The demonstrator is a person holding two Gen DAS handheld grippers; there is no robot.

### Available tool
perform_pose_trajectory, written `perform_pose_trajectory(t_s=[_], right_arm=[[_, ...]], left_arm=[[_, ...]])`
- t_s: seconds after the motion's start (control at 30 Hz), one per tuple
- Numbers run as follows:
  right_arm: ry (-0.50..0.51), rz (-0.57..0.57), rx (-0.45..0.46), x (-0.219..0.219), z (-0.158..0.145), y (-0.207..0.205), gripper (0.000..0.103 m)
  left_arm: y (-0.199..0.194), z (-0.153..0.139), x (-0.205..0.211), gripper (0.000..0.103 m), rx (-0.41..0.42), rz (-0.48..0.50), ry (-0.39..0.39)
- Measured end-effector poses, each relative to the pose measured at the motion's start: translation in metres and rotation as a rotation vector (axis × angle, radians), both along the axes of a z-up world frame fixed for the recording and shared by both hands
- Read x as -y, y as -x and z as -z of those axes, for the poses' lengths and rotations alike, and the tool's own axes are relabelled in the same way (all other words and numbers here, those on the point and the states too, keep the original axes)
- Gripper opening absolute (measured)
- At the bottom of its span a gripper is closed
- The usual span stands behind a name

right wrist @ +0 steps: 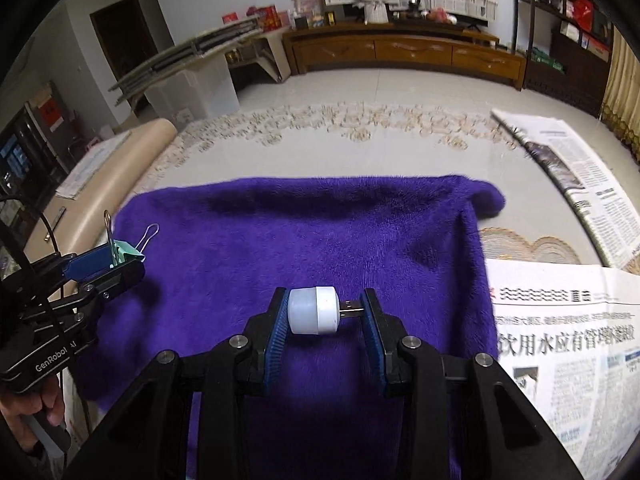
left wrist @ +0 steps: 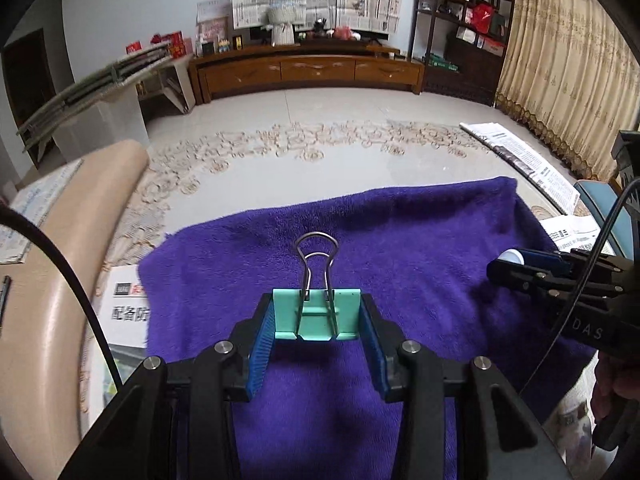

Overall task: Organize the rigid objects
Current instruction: 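Carry both items onto the purple towel and open both tools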

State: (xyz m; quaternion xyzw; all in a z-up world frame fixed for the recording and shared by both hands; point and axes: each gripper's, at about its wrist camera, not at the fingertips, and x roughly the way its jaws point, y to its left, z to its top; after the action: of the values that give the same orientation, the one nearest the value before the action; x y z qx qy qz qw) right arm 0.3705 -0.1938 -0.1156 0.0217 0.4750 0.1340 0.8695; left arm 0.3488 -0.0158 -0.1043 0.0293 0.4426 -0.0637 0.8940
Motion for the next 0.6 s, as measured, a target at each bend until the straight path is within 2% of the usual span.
perform_pose_trajectory(t_s=[0.17, 0.27, 0.6], right_arm=[[0.031, -0.011, -0.047, -0.003, 0.011, -0.008, 0.036], [0.063, -0.023, -0.042, -0.006, 0.013, -0.007, 0.036], [0.156, -0.061, -0.019, -0.016, 0.015, -0.002, 0.036]], left_arm=[[-0.012, 0.014, 0.0, 0.039, -0.055, -0.003, -0.007], [-0.014, 0.024, 0.0, 0.039, -0.091, -0.007, -0.001], [-0.011, 0.025, 0.006, 0.042, -0.103, -0.005, -0.072]])
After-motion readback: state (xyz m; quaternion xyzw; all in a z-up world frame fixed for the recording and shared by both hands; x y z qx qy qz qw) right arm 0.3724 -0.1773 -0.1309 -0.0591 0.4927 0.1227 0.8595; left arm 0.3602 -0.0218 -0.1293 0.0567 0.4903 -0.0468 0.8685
